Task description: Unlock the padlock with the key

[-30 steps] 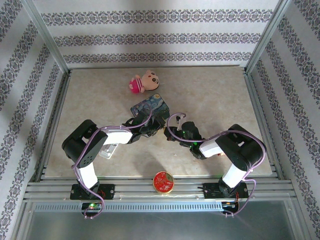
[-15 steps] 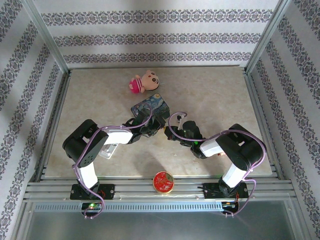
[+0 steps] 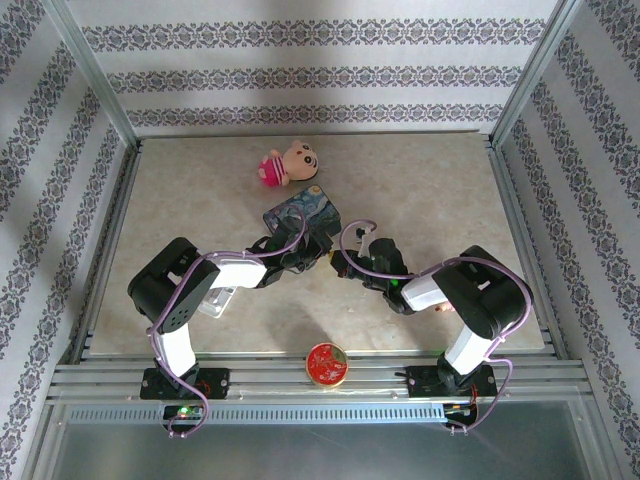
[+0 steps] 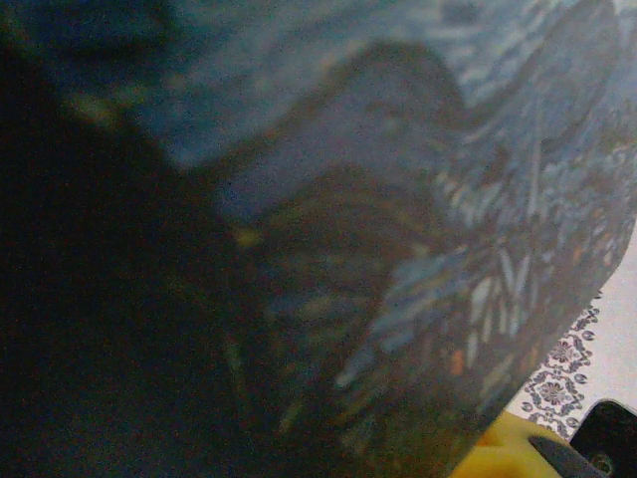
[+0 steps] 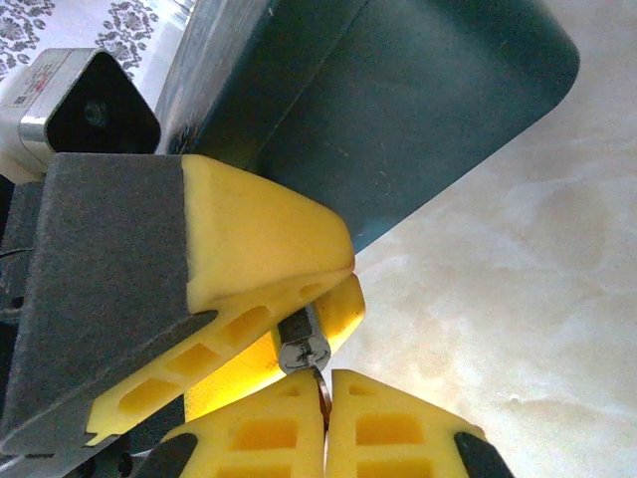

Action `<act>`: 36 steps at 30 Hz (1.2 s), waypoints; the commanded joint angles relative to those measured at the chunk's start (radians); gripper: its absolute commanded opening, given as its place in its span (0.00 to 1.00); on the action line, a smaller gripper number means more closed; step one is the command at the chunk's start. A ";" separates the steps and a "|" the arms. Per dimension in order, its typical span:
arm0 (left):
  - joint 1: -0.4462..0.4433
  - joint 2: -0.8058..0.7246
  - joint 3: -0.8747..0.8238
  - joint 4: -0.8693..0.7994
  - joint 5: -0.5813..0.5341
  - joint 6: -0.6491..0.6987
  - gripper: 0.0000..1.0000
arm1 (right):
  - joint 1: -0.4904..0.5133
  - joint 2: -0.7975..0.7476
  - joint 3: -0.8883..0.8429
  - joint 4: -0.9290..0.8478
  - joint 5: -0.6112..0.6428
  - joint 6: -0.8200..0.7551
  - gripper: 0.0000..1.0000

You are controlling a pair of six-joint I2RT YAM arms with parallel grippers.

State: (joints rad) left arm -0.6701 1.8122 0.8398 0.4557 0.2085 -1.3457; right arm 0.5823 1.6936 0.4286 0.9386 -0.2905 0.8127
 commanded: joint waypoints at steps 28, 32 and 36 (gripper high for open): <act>-0.048 0.042 -0.020 -0.066 0.199 -0.090 0.00 | -0.027 0.085 0.074 0.175 -0.015 -0.008 0.00; -0.048 0.025 -0.025 -0.075 0.183 -0.081 0.00 | -0.028 0.086 0.081 0.166 -0.012 -0.009 0.00; -0.046 0.008 -0.032 -0.089 0.168 -0.072 0.00 | -0.027 0.069 0.071 0.154 -0.012 -0.013 0.00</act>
State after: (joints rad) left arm -0.6674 1.8141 0.8398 0.4572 0.1818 -1.3445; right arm 0.5583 1.7641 0.4442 1.0214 -0.3573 0.8089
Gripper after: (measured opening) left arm 0.313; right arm 0.042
